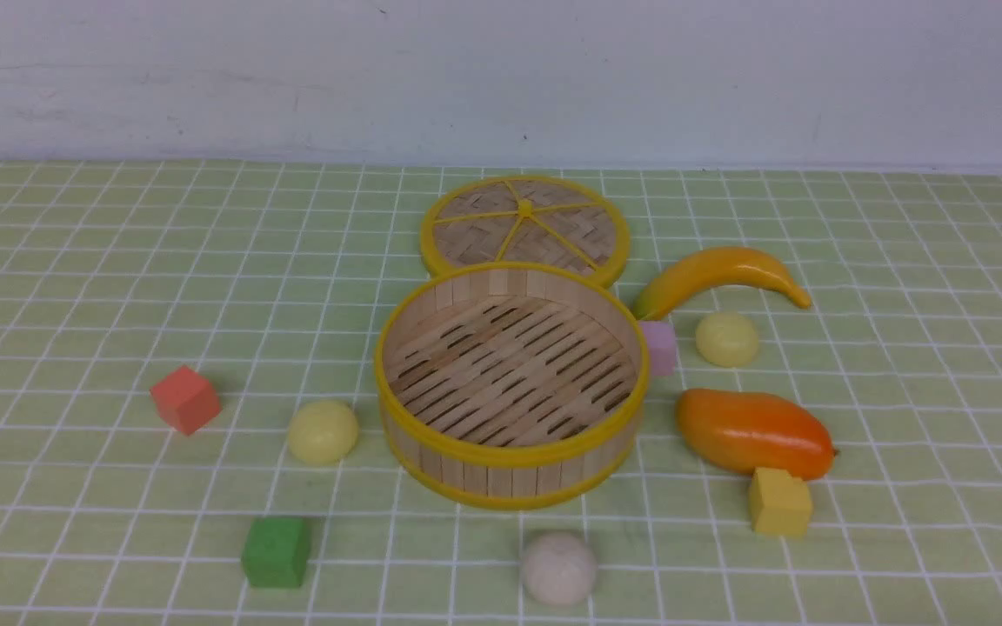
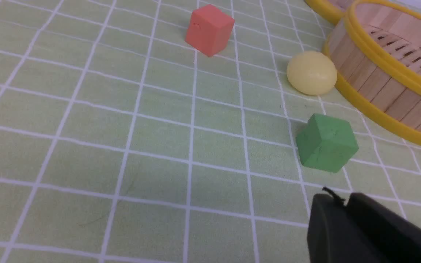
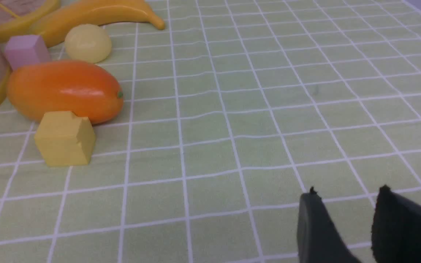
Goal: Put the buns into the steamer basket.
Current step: Use the left arm to grab a steamed stuffed bun
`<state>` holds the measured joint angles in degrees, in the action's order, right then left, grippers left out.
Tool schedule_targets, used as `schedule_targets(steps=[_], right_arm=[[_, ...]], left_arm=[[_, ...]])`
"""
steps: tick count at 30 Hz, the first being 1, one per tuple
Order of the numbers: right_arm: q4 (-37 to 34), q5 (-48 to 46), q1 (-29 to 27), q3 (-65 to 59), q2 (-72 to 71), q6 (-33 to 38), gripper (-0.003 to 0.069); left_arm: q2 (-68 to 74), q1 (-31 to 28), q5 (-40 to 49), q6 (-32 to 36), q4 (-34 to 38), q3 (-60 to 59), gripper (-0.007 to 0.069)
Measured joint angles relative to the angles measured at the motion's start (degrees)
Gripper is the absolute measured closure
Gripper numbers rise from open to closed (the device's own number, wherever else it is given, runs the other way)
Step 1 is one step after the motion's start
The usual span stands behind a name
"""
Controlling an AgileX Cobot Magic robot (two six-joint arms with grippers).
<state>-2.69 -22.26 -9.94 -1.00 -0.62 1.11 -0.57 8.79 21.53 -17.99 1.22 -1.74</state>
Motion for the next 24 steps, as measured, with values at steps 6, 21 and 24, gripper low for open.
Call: schedule_targets(steps=[6, 21, 24], right_arm=[[0.00, 0.00, 0.00, 0.00, 0.00, 0.00, 0.0419], [0.00, 0.00, 0.00, 0.00, 0.00, 0.00, 0.0419], [0.00, 0.00, 0.00, 0.00, 0.00, 0.00, 0.0419]], left_arm=[[0.00, 0.00, -0.26, 0.00, 0.00, 0.00, 0.0560], [0.00, 0.00, -2.00, -0.11, -1.61, 0.00, 0.0546], [0.00, 0.00, -4.44, -1.04, 0.81, 0.00, 0.0543]])
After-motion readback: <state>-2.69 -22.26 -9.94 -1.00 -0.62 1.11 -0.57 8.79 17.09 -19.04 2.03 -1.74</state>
